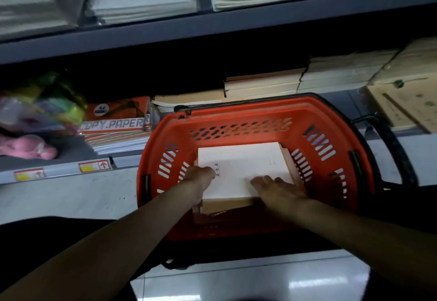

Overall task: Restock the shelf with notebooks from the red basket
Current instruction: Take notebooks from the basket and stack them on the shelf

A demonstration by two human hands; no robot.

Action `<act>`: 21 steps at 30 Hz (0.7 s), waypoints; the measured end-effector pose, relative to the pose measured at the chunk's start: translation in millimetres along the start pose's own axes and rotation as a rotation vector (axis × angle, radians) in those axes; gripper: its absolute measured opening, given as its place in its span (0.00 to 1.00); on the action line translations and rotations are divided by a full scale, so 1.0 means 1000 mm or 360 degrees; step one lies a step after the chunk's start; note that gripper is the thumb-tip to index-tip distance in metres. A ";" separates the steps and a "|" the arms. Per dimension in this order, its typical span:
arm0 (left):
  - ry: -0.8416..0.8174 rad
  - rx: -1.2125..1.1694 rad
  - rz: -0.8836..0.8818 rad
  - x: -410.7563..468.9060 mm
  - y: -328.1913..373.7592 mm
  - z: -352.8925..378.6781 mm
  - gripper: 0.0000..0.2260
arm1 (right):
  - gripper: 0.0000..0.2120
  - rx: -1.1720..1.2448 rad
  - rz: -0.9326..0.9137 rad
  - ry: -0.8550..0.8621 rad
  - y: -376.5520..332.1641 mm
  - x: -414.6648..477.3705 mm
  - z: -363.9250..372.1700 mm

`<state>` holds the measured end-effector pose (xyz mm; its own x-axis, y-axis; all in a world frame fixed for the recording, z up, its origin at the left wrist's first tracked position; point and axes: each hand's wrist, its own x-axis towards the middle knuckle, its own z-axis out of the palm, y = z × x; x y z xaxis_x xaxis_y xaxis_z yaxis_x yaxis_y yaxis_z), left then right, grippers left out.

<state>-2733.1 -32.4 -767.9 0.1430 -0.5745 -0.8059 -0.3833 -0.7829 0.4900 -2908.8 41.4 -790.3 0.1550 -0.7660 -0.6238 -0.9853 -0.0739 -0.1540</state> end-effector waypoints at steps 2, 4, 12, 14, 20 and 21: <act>0.0100 0.0043 0.0102 -0.005 0.008 0.001 0.06 | 0.24 -0.0153 0.0018 0.0053 -0.001 0.006 0.005; 0.0134 0.0003 0.0139 -0.001 0.010 0.001 0.06 | 0.23 -0.0140 0.0035 0.0125 0.001 0.012 -0.002; -0.0067 -0.0488 0.0184 -0.020 0.031 -0.002 0.21 | 0.14 0.0254 -0.0094 0.0253 -0.008 0.007 -0.049; -0.0231 -0.0472 0.0200 -0.030 0.028 0.005 0.20 | 0.13 0.0473 -0.0146 0.0336 -0.026 0.001 -0.057; -0.0017 -0.0323 0.0386 -0.035 0.022 0.016 0.10 | 0.14 0.0690 -0.0278 0.0501 -0.042 -0.016 -0.065; -0.0036 -0.0361 0.0380 -0.035 0.022 0.012 0.11 | 0.15 0.0716 -0.0281 0.0531 -0.041 -0.018 -0.063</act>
<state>-2757.5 -27.0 -733.0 0.0522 -0.7445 -0.6655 -0.1901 -0.6617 0.7253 -2875.7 17.9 -724.0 0.2111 -0.9317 -0.2957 -0.8078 0.0040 -0.5894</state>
